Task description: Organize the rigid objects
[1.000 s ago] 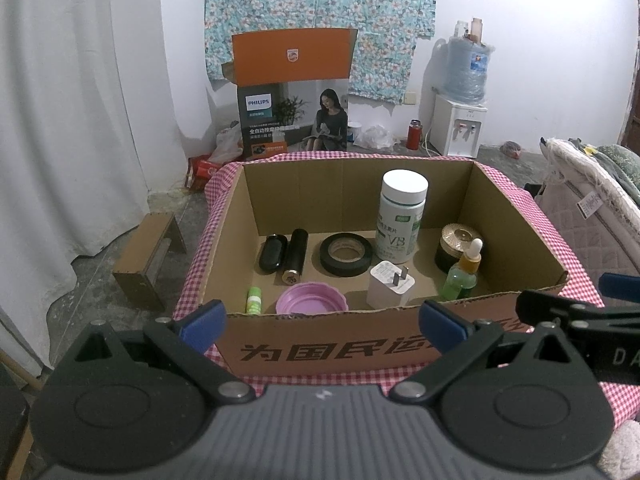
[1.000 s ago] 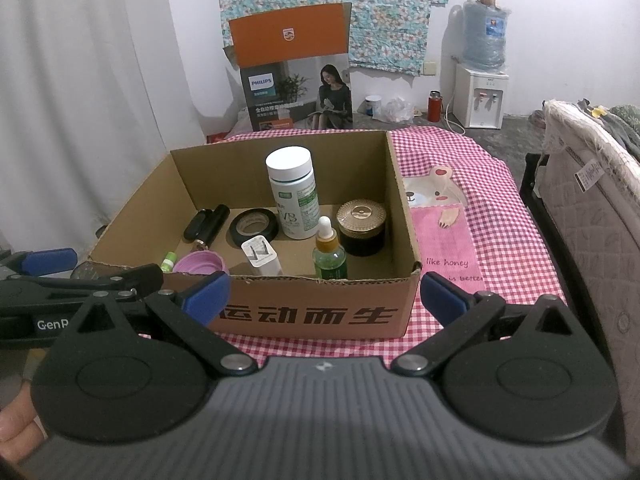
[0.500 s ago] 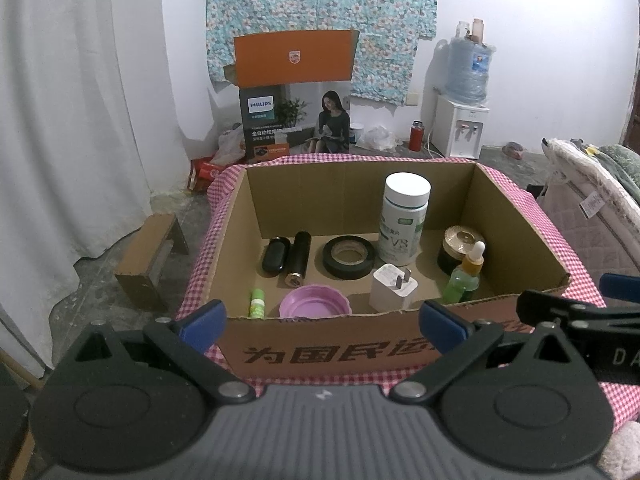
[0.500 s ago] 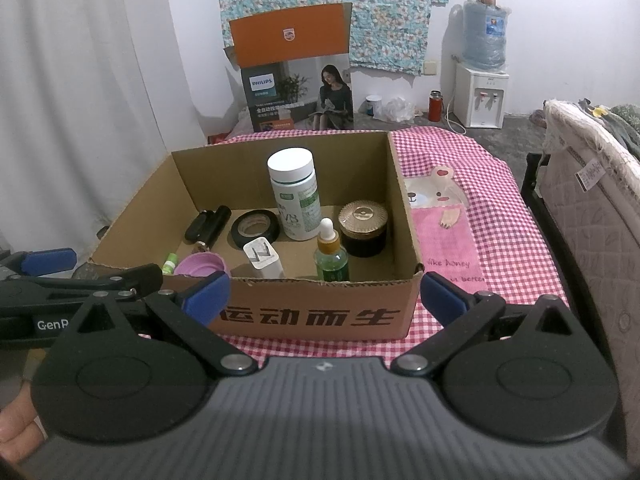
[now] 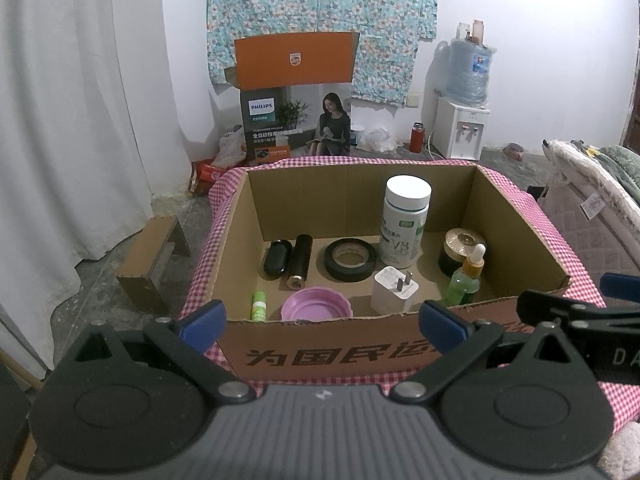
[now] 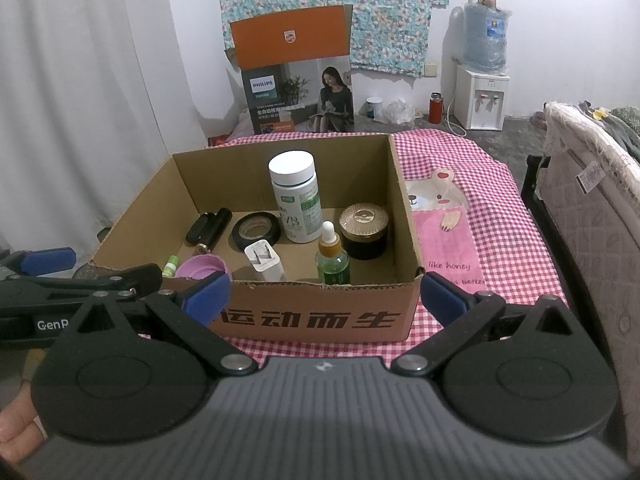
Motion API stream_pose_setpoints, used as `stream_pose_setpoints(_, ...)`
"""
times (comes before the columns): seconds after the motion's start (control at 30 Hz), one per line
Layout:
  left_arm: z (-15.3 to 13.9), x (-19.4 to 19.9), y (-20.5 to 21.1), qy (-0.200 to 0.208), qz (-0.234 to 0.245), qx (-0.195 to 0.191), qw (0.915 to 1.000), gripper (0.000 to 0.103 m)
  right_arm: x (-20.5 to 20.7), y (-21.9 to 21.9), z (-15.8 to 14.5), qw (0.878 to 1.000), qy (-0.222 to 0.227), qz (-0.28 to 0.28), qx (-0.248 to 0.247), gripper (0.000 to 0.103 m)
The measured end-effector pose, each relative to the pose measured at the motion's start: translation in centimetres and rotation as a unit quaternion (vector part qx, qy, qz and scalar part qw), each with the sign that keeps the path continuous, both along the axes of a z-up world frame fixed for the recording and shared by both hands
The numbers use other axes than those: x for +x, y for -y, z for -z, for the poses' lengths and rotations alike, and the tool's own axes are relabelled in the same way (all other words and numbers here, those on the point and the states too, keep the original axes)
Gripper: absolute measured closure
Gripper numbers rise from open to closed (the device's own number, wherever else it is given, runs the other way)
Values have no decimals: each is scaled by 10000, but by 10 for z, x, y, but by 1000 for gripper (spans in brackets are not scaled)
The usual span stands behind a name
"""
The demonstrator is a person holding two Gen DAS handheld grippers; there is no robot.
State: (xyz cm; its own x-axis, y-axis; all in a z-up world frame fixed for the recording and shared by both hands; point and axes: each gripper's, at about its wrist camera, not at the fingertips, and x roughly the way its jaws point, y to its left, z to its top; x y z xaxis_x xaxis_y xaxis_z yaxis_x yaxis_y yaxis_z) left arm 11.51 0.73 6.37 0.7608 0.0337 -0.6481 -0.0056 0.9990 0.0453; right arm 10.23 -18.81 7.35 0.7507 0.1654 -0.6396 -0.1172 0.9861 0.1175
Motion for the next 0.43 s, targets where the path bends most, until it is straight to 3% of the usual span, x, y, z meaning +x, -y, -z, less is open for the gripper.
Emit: stream_pose_setpoints(0.43,-2,-1,1,33,-3,20,10000,0,-1,-2,-3,10000,21,11,10,1)
